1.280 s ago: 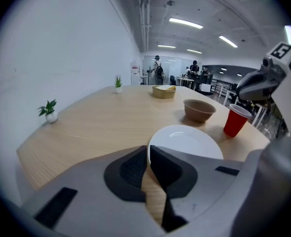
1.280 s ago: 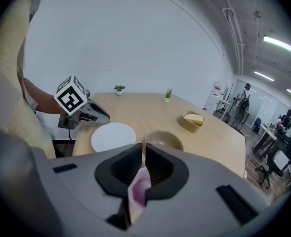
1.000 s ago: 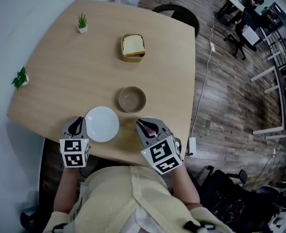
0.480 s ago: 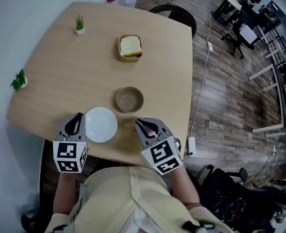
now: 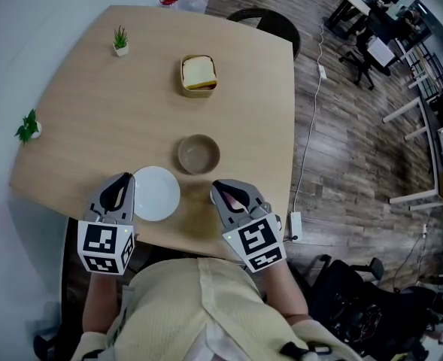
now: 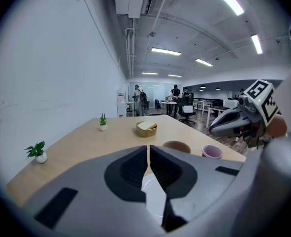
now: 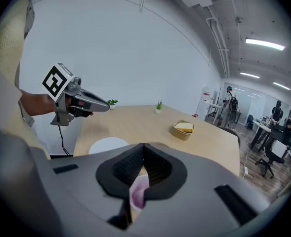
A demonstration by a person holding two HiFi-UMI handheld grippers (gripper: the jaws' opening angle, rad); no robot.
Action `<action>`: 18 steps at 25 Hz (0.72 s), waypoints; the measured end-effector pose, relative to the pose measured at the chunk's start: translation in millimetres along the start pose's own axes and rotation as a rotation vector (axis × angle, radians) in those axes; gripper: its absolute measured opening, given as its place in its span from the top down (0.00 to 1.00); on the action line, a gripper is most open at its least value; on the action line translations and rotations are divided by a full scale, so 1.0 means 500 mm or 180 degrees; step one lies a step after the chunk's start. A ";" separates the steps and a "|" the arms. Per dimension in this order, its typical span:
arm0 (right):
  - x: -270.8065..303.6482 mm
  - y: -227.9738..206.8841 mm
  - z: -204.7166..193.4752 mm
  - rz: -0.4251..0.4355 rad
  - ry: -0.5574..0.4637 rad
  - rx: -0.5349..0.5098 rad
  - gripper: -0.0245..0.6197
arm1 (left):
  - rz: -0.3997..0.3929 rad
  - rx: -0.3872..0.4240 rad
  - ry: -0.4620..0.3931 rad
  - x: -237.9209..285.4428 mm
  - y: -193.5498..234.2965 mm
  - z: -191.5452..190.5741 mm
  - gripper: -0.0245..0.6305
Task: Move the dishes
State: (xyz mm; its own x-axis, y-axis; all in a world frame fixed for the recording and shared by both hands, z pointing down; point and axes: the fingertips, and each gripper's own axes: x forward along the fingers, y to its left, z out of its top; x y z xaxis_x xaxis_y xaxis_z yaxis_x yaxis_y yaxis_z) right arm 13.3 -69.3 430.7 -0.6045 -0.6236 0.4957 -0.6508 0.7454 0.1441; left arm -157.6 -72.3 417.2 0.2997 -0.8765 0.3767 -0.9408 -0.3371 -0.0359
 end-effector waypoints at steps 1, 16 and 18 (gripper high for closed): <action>-0.001 -0.001 0.002 -0.0004 -0.0019 0.0018 0.94 | -0.0016 -0.0003 -0.0004 0.000 -0.001 0.001 0.92; -0.035 -0.028 0.026 -0.0055 -0.0290 0.0674 0.94 | -0.0203 -0.0034 -0.0007 0.000 -0.019 0.016 0.92; -0.036 -0.027 0.025 -0.0053 -0.0304 0.0713 0.94 | -0.0232 -0.0043 -0.0015 0.002 -0.022 0.016 0.92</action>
State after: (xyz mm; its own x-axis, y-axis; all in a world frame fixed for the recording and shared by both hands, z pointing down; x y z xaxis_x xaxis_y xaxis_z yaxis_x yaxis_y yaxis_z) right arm 27.3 -71.1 408.9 -0.6264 -0.6628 0.4102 -0.7404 0.6705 -0.0472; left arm -145.7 -72.1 410.4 0.3683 -0.8514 0.3734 -0.9184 -0.3956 0.0039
